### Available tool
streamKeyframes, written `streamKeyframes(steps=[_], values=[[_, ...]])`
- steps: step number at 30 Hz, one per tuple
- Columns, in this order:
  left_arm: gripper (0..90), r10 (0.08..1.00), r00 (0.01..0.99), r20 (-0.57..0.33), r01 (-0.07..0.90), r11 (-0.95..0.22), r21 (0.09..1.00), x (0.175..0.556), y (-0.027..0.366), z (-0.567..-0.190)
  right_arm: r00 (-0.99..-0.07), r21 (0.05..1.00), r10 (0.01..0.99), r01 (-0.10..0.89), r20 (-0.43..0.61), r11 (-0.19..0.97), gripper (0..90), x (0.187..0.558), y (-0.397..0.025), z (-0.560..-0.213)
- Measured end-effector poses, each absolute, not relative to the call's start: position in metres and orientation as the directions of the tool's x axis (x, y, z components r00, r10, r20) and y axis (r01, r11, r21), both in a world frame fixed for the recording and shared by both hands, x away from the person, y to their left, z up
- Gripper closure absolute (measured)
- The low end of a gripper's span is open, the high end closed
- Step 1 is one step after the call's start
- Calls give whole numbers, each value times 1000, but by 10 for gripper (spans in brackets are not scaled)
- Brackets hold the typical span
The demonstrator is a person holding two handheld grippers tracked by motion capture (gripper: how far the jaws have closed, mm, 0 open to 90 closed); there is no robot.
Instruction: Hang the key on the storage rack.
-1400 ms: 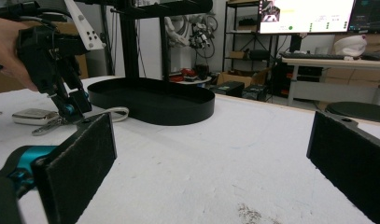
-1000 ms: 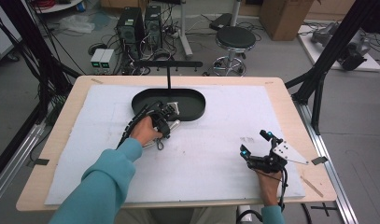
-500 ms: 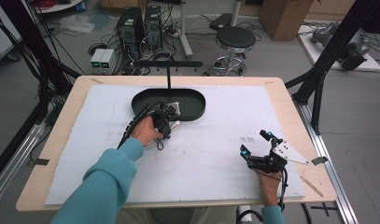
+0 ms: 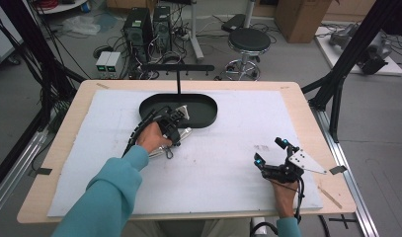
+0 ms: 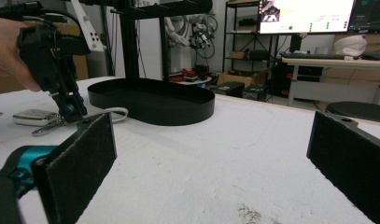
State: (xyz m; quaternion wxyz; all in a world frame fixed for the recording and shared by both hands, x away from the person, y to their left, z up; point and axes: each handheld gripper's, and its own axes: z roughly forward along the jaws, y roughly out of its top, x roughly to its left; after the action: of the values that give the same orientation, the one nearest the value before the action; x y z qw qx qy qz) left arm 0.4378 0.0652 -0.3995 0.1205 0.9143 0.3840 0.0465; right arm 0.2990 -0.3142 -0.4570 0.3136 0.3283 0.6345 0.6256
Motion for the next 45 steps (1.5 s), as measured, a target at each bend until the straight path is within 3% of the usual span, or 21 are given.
streamKeyframes(steps=[5, 24, 45], values=[[740, 713, 701, -13, 684, -667, 297, 437, 70, -392, -588, 1000, 809, 24, 12, 3, 6, 299, -314, -457], [740, 743, 664, -82, 613, -478, 629, 433, 109, -341, -587, 1000, 810, 22, 11, 2, 6, 299, -314, -457], [739, 692, 721, -35, 371, -343, 863, 443, 109, -319, -587, 1000, 810, 29, 17, 0, 7, 298, -314, -457]])
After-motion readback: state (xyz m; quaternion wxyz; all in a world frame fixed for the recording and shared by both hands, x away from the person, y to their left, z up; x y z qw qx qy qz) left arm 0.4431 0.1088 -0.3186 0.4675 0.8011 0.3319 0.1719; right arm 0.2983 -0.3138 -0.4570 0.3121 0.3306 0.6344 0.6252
